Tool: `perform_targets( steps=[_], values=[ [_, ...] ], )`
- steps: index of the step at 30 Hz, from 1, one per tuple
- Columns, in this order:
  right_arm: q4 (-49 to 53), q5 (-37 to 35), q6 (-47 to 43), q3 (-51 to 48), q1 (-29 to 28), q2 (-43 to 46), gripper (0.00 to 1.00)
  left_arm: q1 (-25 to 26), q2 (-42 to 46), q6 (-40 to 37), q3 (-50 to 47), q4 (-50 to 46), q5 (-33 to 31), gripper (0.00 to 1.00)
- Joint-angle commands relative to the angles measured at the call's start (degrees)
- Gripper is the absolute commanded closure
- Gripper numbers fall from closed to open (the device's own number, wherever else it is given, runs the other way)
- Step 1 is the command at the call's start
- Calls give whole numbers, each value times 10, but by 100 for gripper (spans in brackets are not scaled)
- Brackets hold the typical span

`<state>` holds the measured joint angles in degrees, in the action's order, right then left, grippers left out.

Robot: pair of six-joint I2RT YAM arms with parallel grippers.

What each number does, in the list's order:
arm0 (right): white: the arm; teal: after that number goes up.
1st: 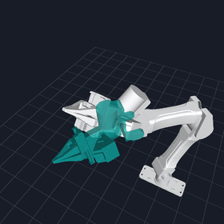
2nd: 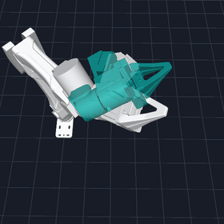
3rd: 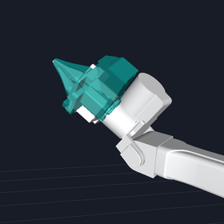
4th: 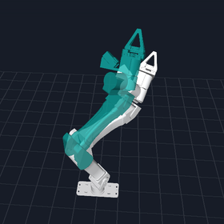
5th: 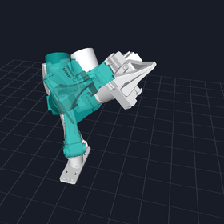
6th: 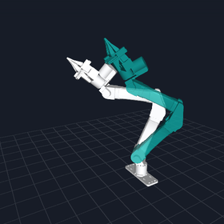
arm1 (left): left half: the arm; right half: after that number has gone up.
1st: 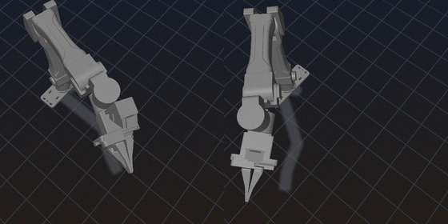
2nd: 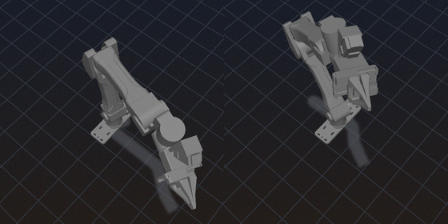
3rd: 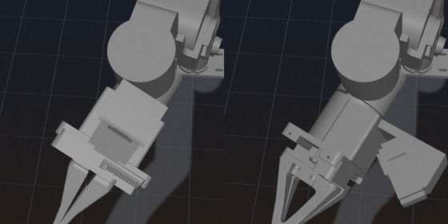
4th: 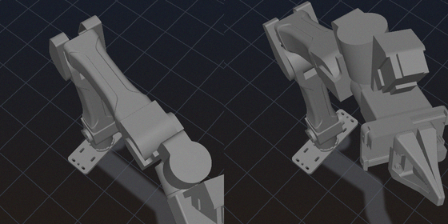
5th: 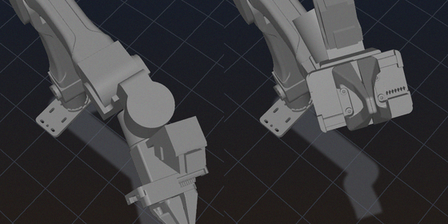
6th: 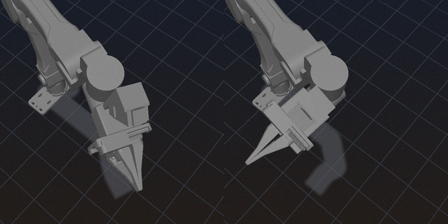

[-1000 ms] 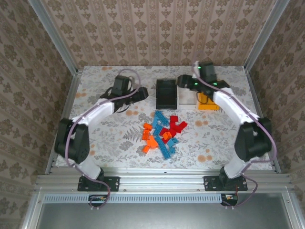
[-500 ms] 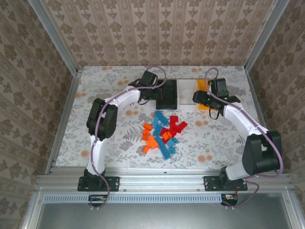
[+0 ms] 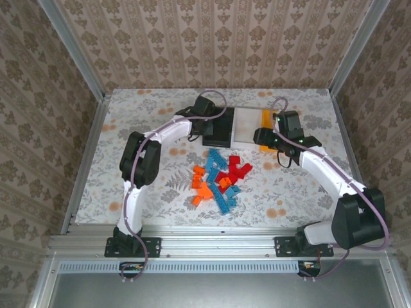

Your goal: Sort the legos into containers by color

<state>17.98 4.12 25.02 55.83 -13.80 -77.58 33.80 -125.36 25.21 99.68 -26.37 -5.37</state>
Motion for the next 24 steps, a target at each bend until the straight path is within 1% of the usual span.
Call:
perform_targets(
  steps=[1, 3, 5, 7, 10, 13, 14, 16, 18, 20, 21, 22, 24],
  values=[
    [8, -23, 10, -17, -38, 13, 34, -24, 31, 13, -32, -17, -22, 97],
    [13, -29, 12, -24, -68, 14, 34, -37, 51, 12, -57, -6, -21, 100],
    [14, -37, 13, -34, -106, 14, 35, -51, 69, 13, -82, 0, -22, 100],
    [15, -49, 22, -49, -146, 16, 35, -62, 86, -2, -101, 6, -20, 100],
    [20, -61, 39, -66, -187, 18, 35, -69, 104, -29, -113, -5, -45, 100],
    [41, -78, 49, -77, -223, 19, 34, -81, 123, -35, -137, -1, -43, 99],
    [47, -78, 51, -82, -231, 21, 33, -92, 127, -38, -145, 3, -41, 97],
    [59, -75, 60, -98, -251, 28, 31, -101, 131, -42, -152, 5, -41, 82],
    [77, -77, 76, -112, -269, 43, 30, -108, 136, -45, -156, 4, -35, 65],
    [92, -83, 96, -131, -293, 62, 30, -109, 143, -50, -160, 5, -29, 52],
    [101, -87, 113, -138, -309, 73, 30, -109, 149, -49, -162, 5, -25, 44],
    [106, -88, 126, -144, -324, 82, 30, -108, 157, -48, -163, 1, -21, 38],
    [114, -93, 147, -148, -359, 90, 32, -108, 177, -44, -172, -3, -10, 31]
  ],
)
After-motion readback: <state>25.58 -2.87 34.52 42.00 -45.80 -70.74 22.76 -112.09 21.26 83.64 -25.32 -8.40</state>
